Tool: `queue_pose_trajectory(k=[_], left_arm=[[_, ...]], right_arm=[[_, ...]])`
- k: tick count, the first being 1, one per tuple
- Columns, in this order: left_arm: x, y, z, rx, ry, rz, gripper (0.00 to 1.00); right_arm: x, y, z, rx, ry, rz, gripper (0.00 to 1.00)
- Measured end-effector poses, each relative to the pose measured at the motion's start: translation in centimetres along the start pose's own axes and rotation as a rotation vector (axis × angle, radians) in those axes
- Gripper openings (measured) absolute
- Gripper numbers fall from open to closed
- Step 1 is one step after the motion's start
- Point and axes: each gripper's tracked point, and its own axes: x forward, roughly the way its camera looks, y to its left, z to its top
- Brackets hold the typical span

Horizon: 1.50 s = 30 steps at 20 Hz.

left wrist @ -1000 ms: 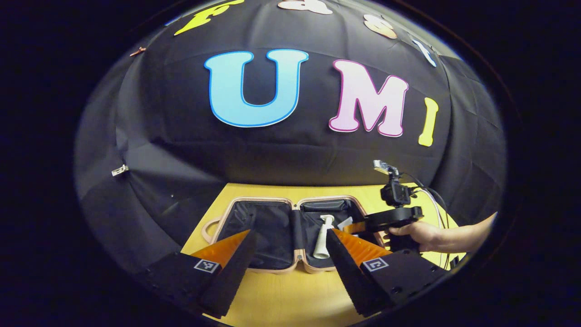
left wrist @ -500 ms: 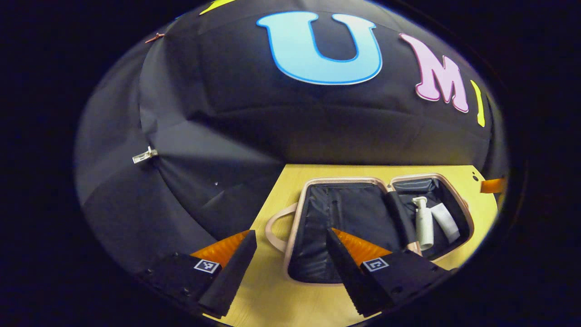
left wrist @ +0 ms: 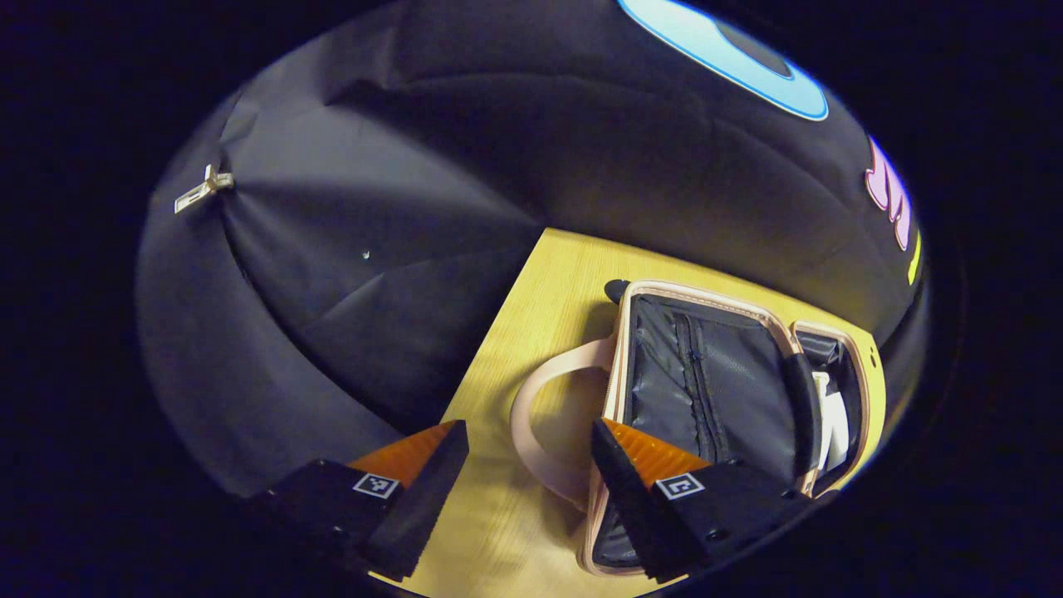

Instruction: First open the suitcase, pack the skin care products into it, and then close the suitcase.

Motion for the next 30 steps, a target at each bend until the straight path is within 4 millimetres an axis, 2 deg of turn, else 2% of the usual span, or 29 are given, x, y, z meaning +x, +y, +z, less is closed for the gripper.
queue_pose_trajectory(k=[1, 4, 5, 7, 9, 12, 14, 16, 19, 22, 25, 28, 30], left_arm=[[-0.5, -0.1, 0.1, -0.029, 0.011, -0.015, 0.99], [0.5, 2.4, 1.0, -0.036, 0.002, 0.034, 0.97], [0.8, 2.0, 0.6, -0.04, 0.029, 0.026, 0.94], [2.0, 1.0, -0.7, -0.051, 0.099, -0.011, 0.95], [4.2, 1.7, -1.3, -0.062, 0.119, 0.02, 0.95], [5.4, 1.1, -2.4, -0.133, 0.194, -0.002, 0.88], [6.0, 1.3, -1.8, -0.096, 0.196, -0.012, 0.72], [6.1, 0.7, -2.0, -0.041, 0.234, -0.006, 0.71], [7.0, 0.1, -2.2, -0.022, 0.247, 0.017, 0.27], [6.1, 0.2, -0.9, -0.082, 0.198, 0.015, 0.19], [4.0, -0.1, 0.3, -0.084, 0.164, 0.008, 0.14], [0.3, -0.8, 4.0, 0.015, 0.099, 0.02, 0.13], [-2.4, -2.8, 6.7, 0.047, 0.047, 0.003, 0.13]], right_arm=[[-0.5, -0.2, -0.2, -0.015, 0.006, -0.007, 0.98], [-0.6, -0.1, -1.2, -0.008, 0.02, -0.006, 0.98], [-0.6, -0.1, -1.8, -0.008, 0.031, -0.01, 0.98], [-0.7, -0.1, -2.5, -0.004, 0.045, -0.016, 0.98], [-0.6, -0.2, -3.1, -0.004, 0.06, -0.026, 0.98], [-0.6, -0.6, -3.3, -0.018, 0.058, -0.037, 0.98], [-0.7, -1.0, -3.6, -0.033, 0.061, -0.045, 0.98], [-0.9, -1.0, -4.0, -0.024, 0.067, -0.046, 0.98], [-0.9, -0.9, -4.5, -0.004, 0.082, -0.044, 0.98], [-0.8, -1.2, -4.3, -0.015, 0.07, -0.043, 0.98], [-0.6, -1.5, -4.4, -0.007, 0.075, -0.032, 0.98], [-0.6, -2.0, -4.1, 0.001, 0.071, -0.023, 0.98], [-0.6, -2.5, -4.0, 0.001, 0.074, -0.02, 0.98]])
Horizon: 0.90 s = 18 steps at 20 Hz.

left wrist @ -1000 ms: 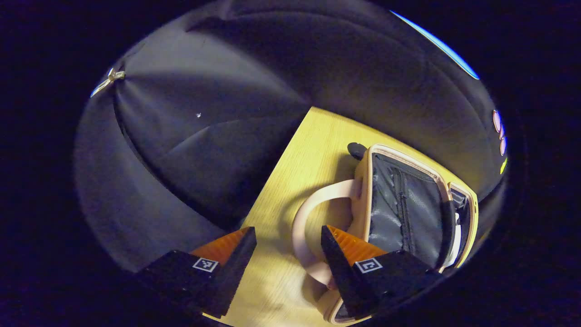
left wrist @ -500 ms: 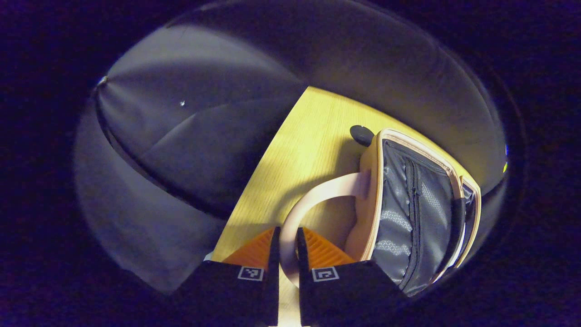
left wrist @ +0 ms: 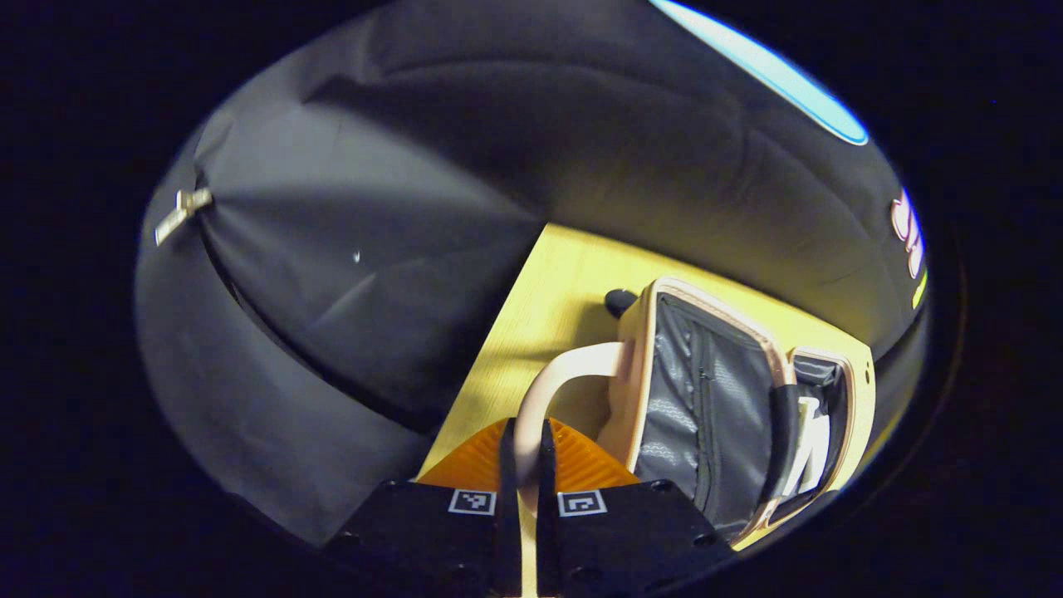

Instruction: First open the suitcase, pack the skin care products into it, and then close the suitcase.

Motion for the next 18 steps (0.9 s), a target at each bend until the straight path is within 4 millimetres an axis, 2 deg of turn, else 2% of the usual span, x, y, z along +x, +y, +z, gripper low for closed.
queue_pose_trajectory(k=[1, 2, 4, 8, 11, 15, 18], left_arm=[[-1.7, -1.2, 1.4, 0.013, -0.024, -0.017, 0.08], [-3.6, -2.1, 2.6, 0.032, -0.046, -0.025, 0.12], [-7.4, -4.3, 4.4, 0.088, -0.08, -0.039, 0.1], [-13.2, -10.6, 5.6, 0.183, -0.153, -0.071, 0.08], [-17.4, -15.4, 6.5, 0.232, -0.197, -0.113, 0.08], [-20.1, -22.8, 6.2, 0.185, -0.255, -0.199, 0.08], [-21.4, -28.1, 5.3, 0.159, -0.28, -0.264, 0.07]], right_arm=[[-0.1, -0.3, 0.0, 0.002, 0.003, 0.004, 0.98], [-0.2, -0.5, 0.3, 0.005, -0.001, 0.01, 0.98], [-0.4, -1.1, 1.0, 0.007, -0.013, 0.015, 0.98], [-1.4, -3.3, 2.5, -0.01, -0.043, 0.012, 0.98], [-2.3, -5.4, 2.8, 0.006, -0.044, 0.003, 0.98], [-3.4, -8.6, 2.9, 0.051, -0.032, -0.021, 0.98], [-4.6, -10.6, 4.2, 0.103, -0.045, -0.023, 0.98]])
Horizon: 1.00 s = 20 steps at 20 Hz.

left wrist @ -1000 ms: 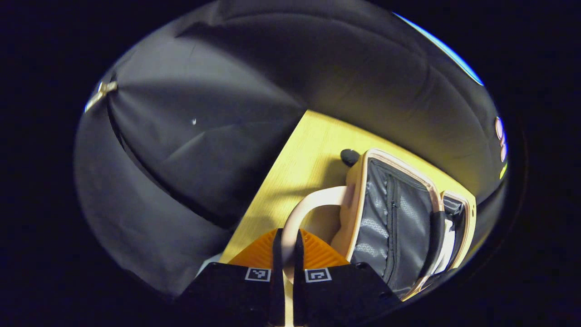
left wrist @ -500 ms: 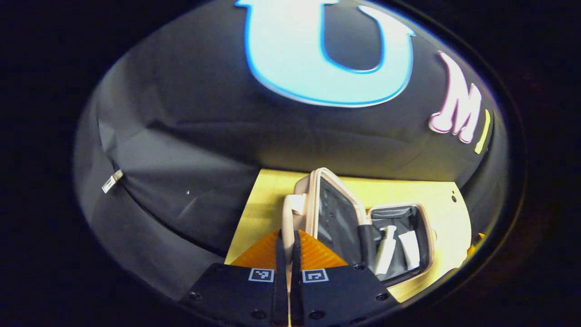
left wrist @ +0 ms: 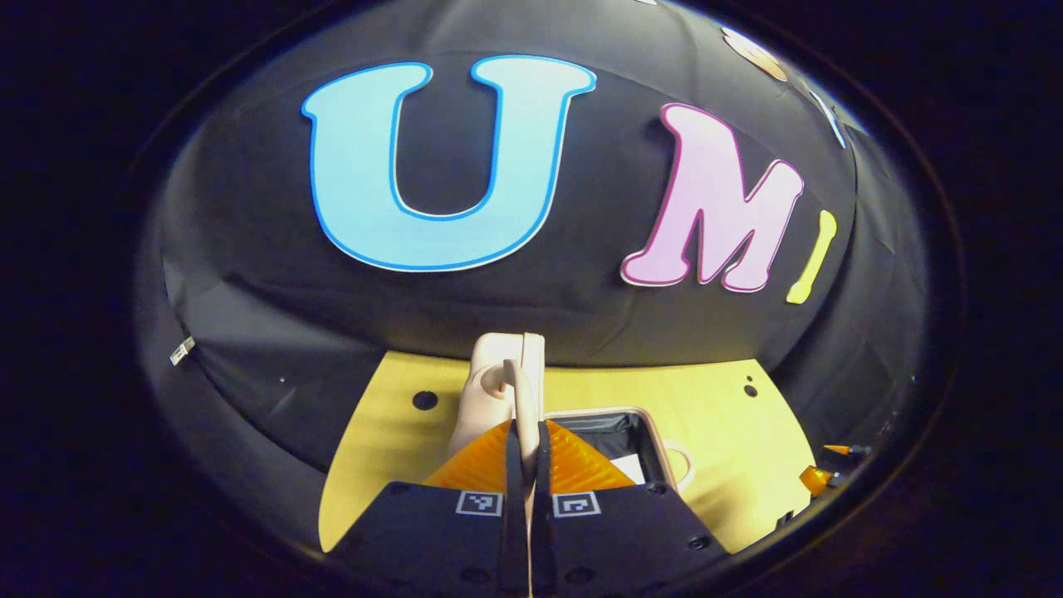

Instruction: First open the suitcase, pack the skin care products into it, and then close the suitcase.

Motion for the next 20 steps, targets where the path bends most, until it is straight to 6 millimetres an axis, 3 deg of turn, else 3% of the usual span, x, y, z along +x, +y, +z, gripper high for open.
queue_pose_trajectory(k=[5, 7, 12, 18, 20], left_arm=[[1.2, -9.0, -1.3, -0.163, -0.029, -0.133, 0.07], [2.1, -12.7, -3.3, -0.196, -0.013, -0.191, 0.07], [7.9, -20.7, -8.9, -0.221, 0.035, -0.266, 0.08], [14.8, -26.7, -19.1, -0.193, 0.172, -0.273, 0.07], [15.9, -27.7, -20.5, -0.15, 0.168, -0.281, 0.08]], right_arm=[[-1.5, -2.2, 2.3, 0.066, -0.011, 0.024, 0.98], [-1.7, -3.6, 2.7, 0.038, -0.034, 0.012, 0.98], [-1.6, -7.5, 2.1, -0.026, -0.044, -0.017, 0.98], [-2.1, -10.6, 1.6, -0.044, -0.067, -0.07, 0.98], [-2.5, -11.0, 1.9, -0.061, -0.095, -0.096, 0.98]])
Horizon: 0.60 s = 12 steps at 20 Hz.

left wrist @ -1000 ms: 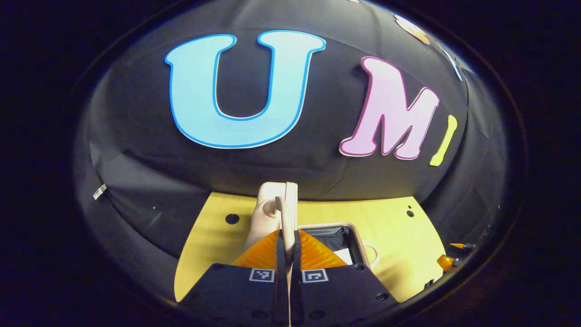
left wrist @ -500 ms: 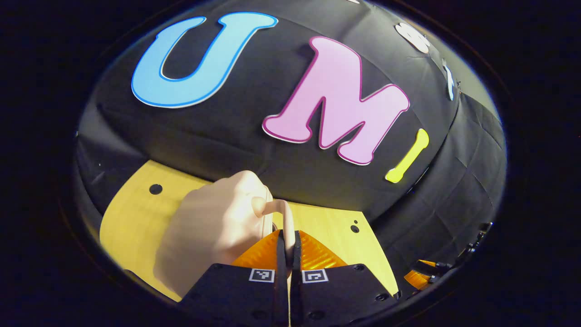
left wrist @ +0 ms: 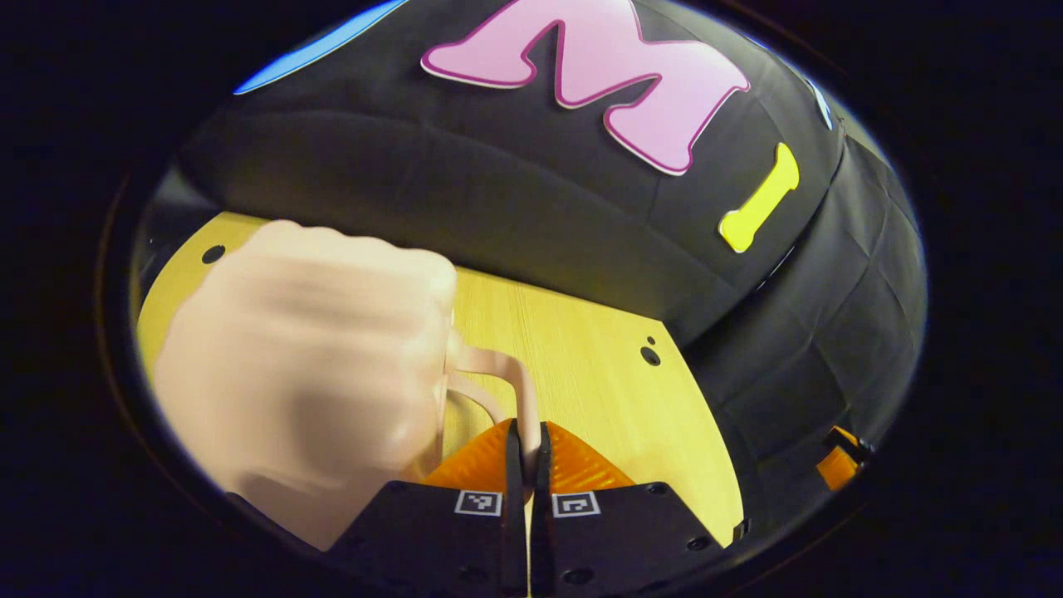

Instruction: First open the suitcase, pack the skin care products into it, and then close the suitcase.

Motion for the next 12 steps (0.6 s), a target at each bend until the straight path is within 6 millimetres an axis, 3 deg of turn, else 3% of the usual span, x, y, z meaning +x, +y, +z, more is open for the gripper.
queue_pose_trajectory(k=[2, 4, 6, 7, 9, 12], left_arm=[[0.0, -0.4, -0.6, 0.112, -0.004, 0.03, 0.09], [-1.2, -2.0, -0.5, 0.138, -0.016, 0.022, 0.34], [-3.8, -3.6, 0.7, 0.097, -0.077, 0.006, 0.6], [-5.9, -4.2, 1.4, 0.077, -0.117, -0.002, 0.87], [-11.3, -4.5, 2.7, 0.052, -0.219, 0.005, 0.95], [-21.5, -5.6, 5.0, 0.11, -0.415, 0.052, 0.96]], right_arm=[[-0.6, 0.1, 0.2, -0.004, -0.017, -0.023, 0.98], [-1.7, 0.6, 0.7, -0.004, -0.035, -0.035, 0.98], [-3.1, 1.4, 1.4, -0.004, -0.049, -0.044, 0.98], [-4.1, 2.0, 2.1, -0.006, -0.067, -0.048, 0.98], [-6.3, 3.2, 3.5, -0.017, -0.105, -0.053, 0.98], [-9.9, 5.3, 5.3, -0.011, -0.147, -0.054, 0.98]])
